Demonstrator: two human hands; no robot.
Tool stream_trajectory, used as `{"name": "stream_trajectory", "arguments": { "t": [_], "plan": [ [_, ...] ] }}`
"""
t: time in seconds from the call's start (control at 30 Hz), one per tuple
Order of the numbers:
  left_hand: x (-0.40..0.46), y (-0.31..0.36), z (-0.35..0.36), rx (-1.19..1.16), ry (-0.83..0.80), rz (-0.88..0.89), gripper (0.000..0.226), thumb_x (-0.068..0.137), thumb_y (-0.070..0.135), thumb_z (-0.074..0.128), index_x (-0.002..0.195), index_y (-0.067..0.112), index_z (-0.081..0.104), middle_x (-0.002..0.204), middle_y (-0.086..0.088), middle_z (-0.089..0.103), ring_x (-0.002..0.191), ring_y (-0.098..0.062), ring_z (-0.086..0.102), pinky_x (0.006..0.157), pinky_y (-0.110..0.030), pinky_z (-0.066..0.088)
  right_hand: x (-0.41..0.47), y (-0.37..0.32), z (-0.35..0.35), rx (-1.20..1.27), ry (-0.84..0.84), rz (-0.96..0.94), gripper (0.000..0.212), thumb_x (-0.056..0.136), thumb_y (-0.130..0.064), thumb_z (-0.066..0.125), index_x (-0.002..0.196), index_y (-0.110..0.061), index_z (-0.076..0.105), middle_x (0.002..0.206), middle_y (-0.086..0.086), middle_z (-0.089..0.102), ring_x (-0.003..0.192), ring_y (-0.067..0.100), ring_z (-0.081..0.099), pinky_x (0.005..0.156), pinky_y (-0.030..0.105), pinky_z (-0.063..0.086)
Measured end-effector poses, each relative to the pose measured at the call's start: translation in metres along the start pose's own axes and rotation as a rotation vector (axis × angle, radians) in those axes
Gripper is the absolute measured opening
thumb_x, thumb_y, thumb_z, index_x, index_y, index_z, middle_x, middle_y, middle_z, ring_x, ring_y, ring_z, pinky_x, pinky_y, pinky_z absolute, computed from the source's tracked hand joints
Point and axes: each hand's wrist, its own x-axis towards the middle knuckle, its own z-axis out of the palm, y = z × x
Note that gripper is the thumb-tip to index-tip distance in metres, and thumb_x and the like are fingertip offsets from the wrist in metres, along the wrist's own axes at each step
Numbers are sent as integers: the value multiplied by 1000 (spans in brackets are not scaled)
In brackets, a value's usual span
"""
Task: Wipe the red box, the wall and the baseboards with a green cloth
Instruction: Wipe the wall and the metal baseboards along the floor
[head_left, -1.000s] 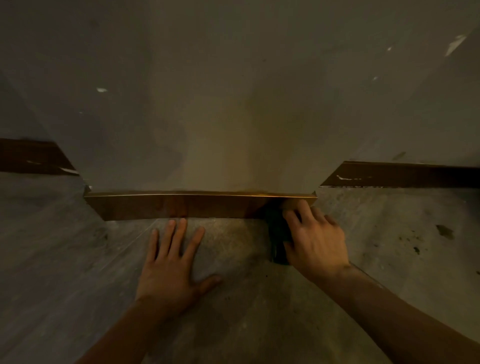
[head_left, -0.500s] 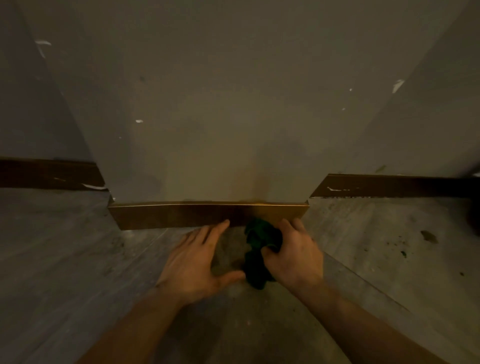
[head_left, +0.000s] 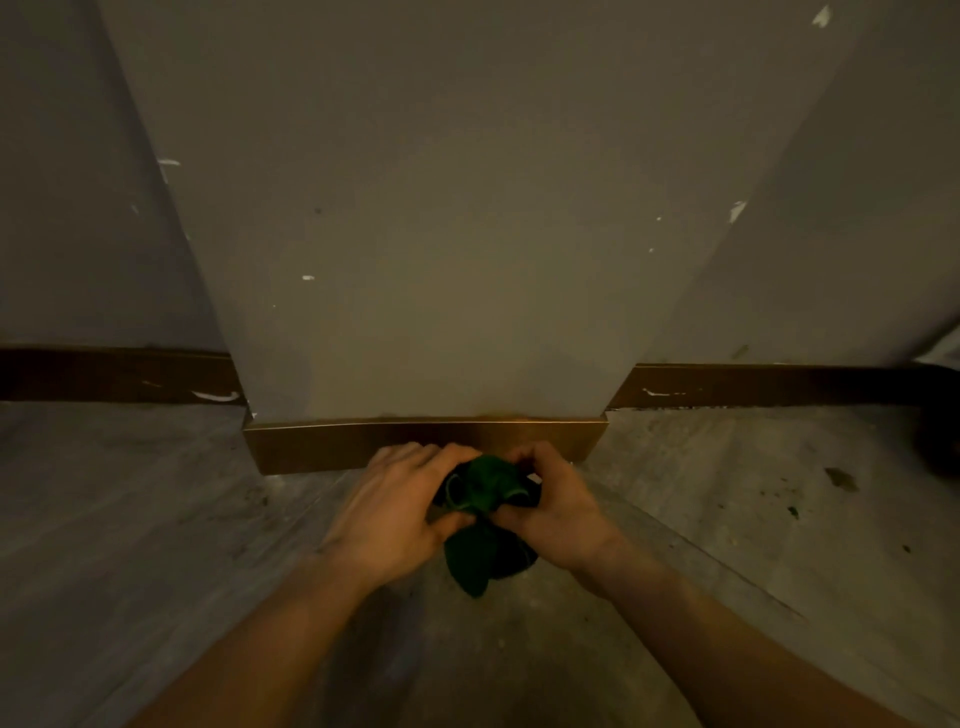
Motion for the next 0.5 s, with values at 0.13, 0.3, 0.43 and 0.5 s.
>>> {"name": "stream_trajectory", "arguments": {
  "t": [0.13,0.3,0.43,0.5],
  "plan": [
    [1,7,-9,15,50,-15,51,80,37,77,124,34,51,104,9,65,98,-14,59,85,-32,40,-6,-7,-9,63,-76,-19,54,66,-24,91,106,-25,55,109,-4,63,96,10,66,69,20,58],
    [12,14,-22,13,101,-26,45,78,45,76,117,36,55,90,19,54,92,-12,57,77,-31,35,-7,-15,-21,-175,-94,-179,66,61,-12,92,110,-29,52,110,-8,64,102,9,65,83,33,60],
    [29,25,-32,15,134,27,41,77,47,76,111,37,55,87,15,60,88,-14,59,74,-32,35,-5,-29,-40,-414,40,-322,51,74,-9,82,105,-35,51,102,-14,63,95,3,61,73,17,55],
    [41,33,-36,-7,154,45,39,77,46,76,109,38,54,84,16,57,87,-14,58,73,-32,34,-5,-37,-52,-432,83,-343,47,76,-10,80,103,-34,52,97,-14,63,89,0,61,66,12,51]
  ]
}}
